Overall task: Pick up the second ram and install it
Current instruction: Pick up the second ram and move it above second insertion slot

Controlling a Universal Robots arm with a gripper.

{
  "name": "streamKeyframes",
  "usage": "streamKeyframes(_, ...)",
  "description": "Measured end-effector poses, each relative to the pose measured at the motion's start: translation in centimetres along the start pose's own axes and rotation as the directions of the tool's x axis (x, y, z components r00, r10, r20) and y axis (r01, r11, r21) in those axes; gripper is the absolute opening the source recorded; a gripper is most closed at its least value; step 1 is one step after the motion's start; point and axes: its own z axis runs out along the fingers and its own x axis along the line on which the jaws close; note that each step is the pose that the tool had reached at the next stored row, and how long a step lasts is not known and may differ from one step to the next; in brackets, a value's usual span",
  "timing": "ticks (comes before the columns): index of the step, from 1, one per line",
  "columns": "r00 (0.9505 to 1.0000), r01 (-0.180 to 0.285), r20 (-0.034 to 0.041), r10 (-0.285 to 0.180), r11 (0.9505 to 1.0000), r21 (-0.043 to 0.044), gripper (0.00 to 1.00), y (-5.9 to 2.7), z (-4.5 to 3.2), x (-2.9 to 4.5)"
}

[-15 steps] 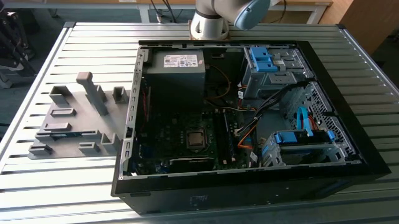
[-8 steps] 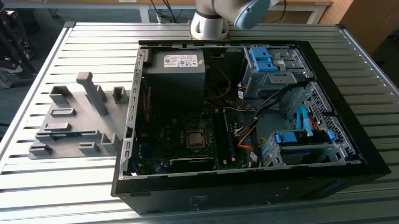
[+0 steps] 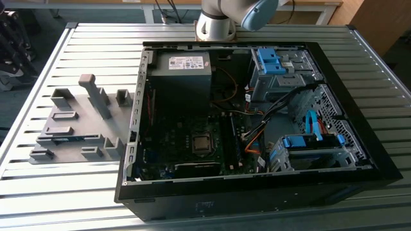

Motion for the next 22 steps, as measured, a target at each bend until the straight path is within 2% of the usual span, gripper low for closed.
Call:
streamKeyframes(1,1.0000,0.000,0.0000,0.000,1.0000,0.0001,0.25,0.00,0.03,0.01)
streamKeyframes(2,1.0000,0.000,0.0000,0.000,1.0000,0.0000,0.31,0.00,0.06,0.03)
streamKeyframes(22,1.0000,0.000,0.0000,0.000,1.0000,0.0000,0.31,-0.01,0.69,0.16)
